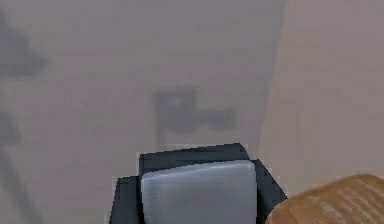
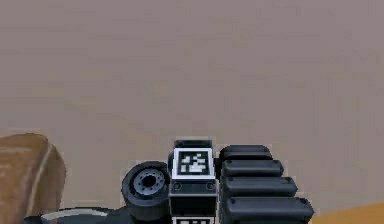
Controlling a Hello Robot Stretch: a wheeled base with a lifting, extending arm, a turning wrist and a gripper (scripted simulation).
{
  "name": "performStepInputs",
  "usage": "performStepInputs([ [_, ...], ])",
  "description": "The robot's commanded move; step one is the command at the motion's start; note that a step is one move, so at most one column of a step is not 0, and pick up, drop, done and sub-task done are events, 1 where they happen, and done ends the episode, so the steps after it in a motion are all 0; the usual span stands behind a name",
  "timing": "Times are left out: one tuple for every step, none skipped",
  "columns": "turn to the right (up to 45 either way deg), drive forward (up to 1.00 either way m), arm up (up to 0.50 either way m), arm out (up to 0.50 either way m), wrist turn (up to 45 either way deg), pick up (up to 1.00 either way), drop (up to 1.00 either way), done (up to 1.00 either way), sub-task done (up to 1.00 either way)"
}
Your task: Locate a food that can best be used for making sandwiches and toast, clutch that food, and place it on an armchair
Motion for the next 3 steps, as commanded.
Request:
performStepInputs([
  [0.0,0.00,-0.46,0.00,0.0,0.00,0.00,0.00,0.00],
  [0.0,0.00,-0.32,0.00,0.0,0.00,0.00,0.00,0.00],
  [0.0,0.00,0.00,0.00,0.0,0.00,1.00,0.00,0.00],
])
